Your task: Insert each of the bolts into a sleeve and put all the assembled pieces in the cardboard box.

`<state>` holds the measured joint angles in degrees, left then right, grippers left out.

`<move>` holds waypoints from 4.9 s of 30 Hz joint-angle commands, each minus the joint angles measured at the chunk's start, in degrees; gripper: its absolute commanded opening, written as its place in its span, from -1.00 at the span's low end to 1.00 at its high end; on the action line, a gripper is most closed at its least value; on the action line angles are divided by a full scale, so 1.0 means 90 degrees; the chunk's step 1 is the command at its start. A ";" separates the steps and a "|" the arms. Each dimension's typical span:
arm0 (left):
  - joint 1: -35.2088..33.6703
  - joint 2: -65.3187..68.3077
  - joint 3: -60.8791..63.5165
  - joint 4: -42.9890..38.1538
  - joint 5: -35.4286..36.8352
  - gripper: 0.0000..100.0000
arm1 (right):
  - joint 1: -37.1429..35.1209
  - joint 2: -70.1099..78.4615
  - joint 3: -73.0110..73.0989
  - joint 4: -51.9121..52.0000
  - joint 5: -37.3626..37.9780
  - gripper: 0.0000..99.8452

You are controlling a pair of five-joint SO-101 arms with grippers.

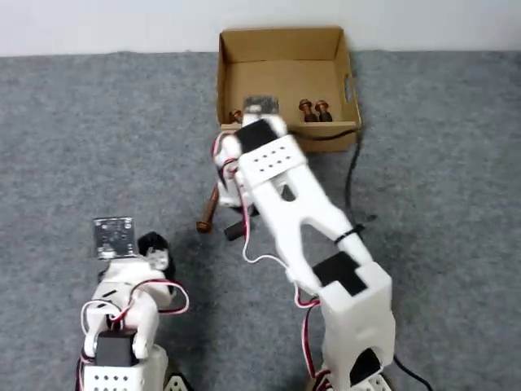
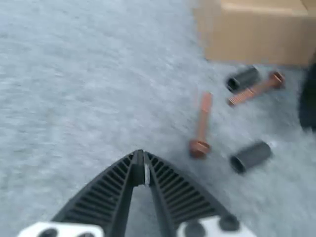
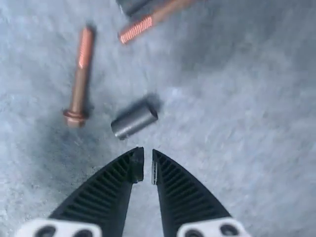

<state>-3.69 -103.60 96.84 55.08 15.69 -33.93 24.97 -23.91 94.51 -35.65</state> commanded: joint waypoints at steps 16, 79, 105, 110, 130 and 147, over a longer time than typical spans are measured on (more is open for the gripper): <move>-0.0488 -0.0059 -0.0044 -0.0293 0.0352 -0.99 | -0.0611 0.0611 -0.0313 -0.0991 -0.1211 -0.49; -0.0127 -0.0039 -0.0044 -0.0156 0.0361 -0.99 | 0.2408 -0.6921 0.3692 0.0278 0.0313 -0.98; 0.0147 -0.0059 -0.0396 0.0068 -0.0215 -0.99 | 0.4205 -1.3094 0.9319 -0.0777 0.0830 -0.98; 0.0313 -0.0039 -0.0728 0.0107 -0.0215 -0.99 | 0.4283 -1.3690 0.9661 -0.1040 0.0821 -0.98; 0.1465 0.0801 -0.1919 0.0107 -0.0254 -0.99 | 0.4322 -1.4315 0.9836 -0.1128 0.0830 -0.98; 0.1475 0.8537 -0.7507 0.0117 -0.0537 -0.98 | 0.4322 -1.4315 0.9875 -0.1128 0.0830 -0.98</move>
<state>9.14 -35.56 38.29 57.10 13.49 4.40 -103.91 65.32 85.71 -28.44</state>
